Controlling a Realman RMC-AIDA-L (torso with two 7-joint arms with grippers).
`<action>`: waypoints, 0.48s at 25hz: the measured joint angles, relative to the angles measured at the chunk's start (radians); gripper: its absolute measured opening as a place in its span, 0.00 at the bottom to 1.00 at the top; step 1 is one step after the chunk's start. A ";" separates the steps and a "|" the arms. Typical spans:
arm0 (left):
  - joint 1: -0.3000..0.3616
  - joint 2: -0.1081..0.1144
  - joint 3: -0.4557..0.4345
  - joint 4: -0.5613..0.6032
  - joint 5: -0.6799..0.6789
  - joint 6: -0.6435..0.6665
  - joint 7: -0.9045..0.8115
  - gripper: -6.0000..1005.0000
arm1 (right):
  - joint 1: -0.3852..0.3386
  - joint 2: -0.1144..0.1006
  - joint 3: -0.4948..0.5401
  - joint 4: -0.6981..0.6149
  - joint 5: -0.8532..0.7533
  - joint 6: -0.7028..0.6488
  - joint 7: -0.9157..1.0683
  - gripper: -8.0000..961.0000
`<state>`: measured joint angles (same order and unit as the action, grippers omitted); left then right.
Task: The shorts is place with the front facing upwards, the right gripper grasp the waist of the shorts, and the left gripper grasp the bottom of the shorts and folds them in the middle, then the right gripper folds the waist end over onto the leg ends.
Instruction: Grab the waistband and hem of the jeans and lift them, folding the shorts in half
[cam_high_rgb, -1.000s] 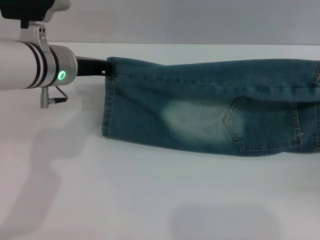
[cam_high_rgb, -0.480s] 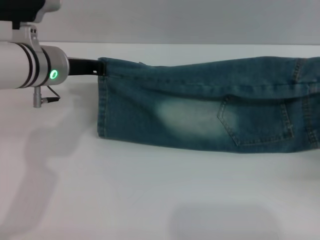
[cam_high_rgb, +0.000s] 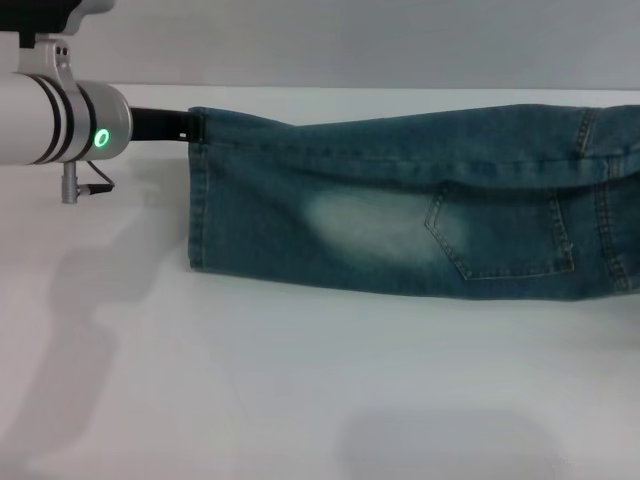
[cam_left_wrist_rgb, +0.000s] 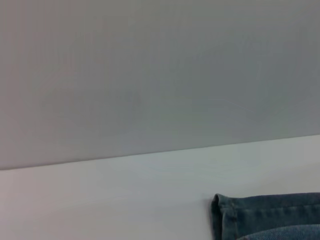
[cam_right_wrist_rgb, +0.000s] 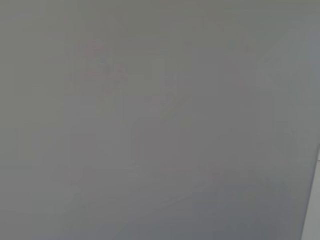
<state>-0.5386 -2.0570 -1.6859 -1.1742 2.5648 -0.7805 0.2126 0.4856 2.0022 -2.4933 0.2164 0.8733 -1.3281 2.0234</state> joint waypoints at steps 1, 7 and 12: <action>-0.003 0.000 -0.001 0.003 0.001 0.000 0.000 0.02 | -0.003 0.000 0.001 0.001 0.002 0.001 0.000 0.02; -0.022 0.000 -0.009 0.027 0.004 0.013 0.000 0.02 | 0.006 -0.002 0.000 0.001 0.002 0.016 0.000 0.02; -0.029 0.001 -0.038 0.050 0.005 0.021 0.018 0.02 | 0.026 -0.004 -0.006 -0.018 -0.002 0.041 -0.003 0.02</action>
<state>-0.5676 -2.0561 -1.7237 -1.1245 2.5702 -0.7598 0.2310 0.5120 1.9978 -2.4991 0.1986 0.8716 -1.2870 2.0205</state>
